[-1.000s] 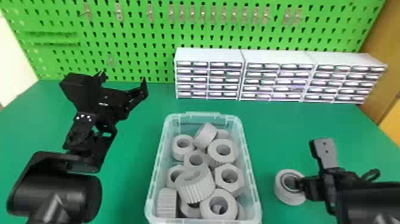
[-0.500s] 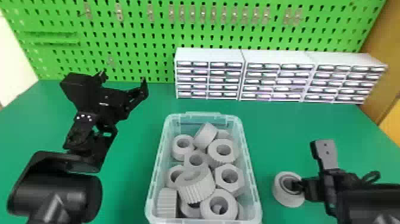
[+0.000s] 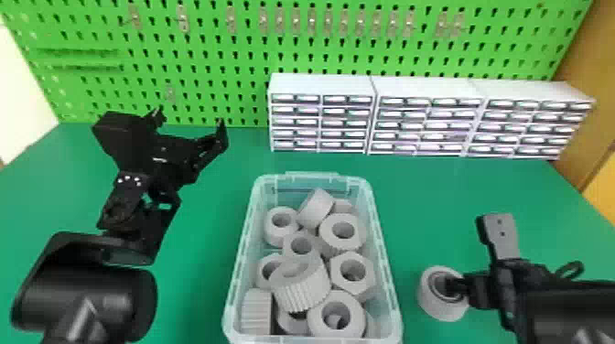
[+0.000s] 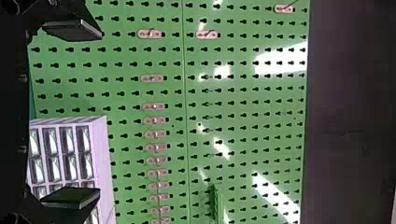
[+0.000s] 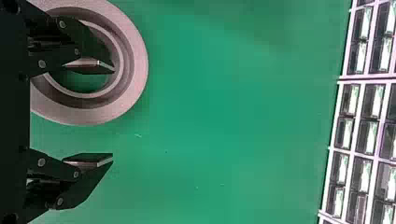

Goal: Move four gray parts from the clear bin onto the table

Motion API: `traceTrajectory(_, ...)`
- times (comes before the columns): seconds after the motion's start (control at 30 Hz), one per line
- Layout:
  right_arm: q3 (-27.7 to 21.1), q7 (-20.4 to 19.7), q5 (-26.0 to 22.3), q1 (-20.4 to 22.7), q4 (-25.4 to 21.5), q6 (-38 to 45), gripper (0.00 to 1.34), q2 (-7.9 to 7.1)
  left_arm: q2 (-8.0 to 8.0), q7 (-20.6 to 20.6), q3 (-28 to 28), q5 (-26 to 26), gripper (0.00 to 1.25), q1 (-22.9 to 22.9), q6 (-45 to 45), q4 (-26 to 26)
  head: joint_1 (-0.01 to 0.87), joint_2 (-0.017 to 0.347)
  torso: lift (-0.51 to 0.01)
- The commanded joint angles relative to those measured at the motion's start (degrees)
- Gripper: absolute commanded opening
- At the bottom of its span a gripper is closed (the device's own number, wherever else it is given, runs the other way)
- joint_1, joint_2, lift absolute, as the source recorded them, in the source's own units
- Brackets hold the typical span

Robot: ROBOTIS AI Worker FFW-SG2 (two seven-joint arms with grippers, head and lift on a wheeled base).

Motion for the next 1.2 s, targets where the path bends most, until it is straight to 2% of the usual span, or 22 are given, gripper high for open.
traceTrajectory(0.0, 0.3, 0.0, 0.1, -0.3, -0.8, 0.0, 0.76, -0.09, 0.00, 0.0, 0.0, 0.0, 1.14, 0.0, 0.0, 0.0, 0.678, 0.034, -0.050)
traceTrajectory(0.53, 2.7, 0.0, 0.1, -4.7, -8.3, 3.0, 0.80, -0.09, 0.00, 0.0, 0.0, 0.0, 1.14, 0.1, 0.0, 0.0, 0.678, 0.034, -0.050)
traceTrajectory(1.17, 10.6, 0.0, -0.1, -12.7, -8.7, 5.3, 0.82, -0.18, 0.00, 0.0, -0.2, 0.0, 1.14, 0.1, 0.1, 0.0, 0.678, 0.034, -0.050)
